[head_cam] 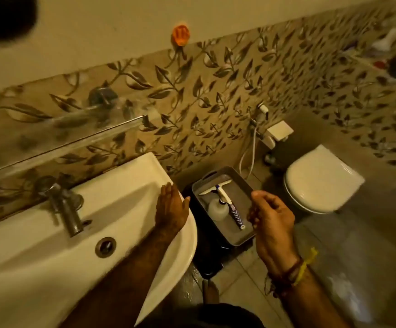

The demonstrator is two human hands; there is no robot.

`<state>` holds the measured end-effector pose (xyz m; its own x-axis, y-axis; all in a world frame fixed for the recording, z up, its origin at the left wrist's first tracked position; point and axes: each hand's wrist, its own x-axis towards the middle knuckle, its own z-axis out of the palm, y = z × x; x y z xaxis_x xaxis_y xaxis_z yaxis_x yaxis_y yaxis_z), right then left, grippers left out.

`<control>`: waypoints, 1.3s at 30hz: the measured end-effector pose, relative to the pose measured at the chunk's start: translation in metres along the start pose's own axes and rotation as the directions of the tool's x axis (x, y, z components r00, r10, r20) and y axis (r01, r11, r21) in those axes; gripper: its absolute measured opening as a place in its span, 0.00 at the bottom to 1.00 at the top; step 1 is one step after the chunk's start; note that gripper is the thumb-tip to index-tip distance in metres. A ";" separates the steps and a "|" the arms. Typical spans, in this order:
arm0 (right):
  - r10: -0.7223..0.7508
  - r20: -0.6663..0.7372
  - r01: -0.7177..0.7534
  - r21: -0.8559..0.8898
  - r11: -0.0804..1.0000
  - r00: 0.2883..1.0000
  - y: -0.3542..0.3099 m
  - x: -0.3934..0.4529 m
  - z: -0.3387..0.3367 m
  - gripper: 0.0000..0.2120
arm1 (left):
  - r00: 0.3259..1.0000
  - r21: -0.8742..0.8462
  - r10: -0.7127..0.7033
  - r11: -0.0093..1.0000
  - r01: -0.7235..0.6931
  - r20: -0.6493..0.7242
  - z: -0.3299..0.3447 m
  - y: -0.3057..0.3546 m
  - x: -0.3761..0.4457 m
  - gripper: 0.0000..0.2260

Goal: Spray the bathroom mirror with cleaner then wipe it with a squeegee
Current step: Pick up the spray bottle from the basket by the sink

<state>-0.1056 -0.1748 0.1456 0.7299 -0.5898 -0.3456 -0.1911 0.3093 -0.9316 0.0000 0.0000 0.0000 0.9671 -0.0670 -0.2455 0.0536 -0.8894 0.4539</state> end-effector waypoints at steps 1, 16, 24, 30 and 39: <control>0.006 -0.034 -0.008 -0.039 0.999 0.999 0.003 0.006 -0.007 0.03 | 0.998 -0.038 -0.059 0.998 0.058 -0.030 0.010 0.005 0.003 0.33; 0.062 -0.053 -0.079 -0.465 0.882 0.997 0.150 0.157 0.000 0.11 | 0.923 -0.092 -0.200 0.979 0.180 -0.329 0.072 0.022 0.006 0.39; 0.166 0.033 -0.117 -0.571 0.812 0.986 0.216 0.203 -0.005 0.30 | 0.906 -0.111 -0.186 0.982 0.155 -0.381 0.068 0.029 0.004 0.37; 0.262 0.081 -0.181 -0.529 0.829 0.962 0.242 0.222 0.002 0.26 | 0.899 -0.130 -0.211 0.976 0.174 -0.383 0.070 0.027 0.007 0.36; 0.088 0.165 0.025 -0.586 0.810 0.982 0.262 0.243 0.025 0.18 | 0.903 -0.158 -0.208 0.975 0.158 -0.377 0.074 0.024 0.007 0.36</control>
<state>0.0383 -0.2187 -0.1799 0.8083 -0.4291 -0.4032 -0.5207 -0.2013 -0.8296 -0.0102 -0.0552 -0.0542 0.9556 0.2947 0.0067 0.2448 -0.8060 0.5389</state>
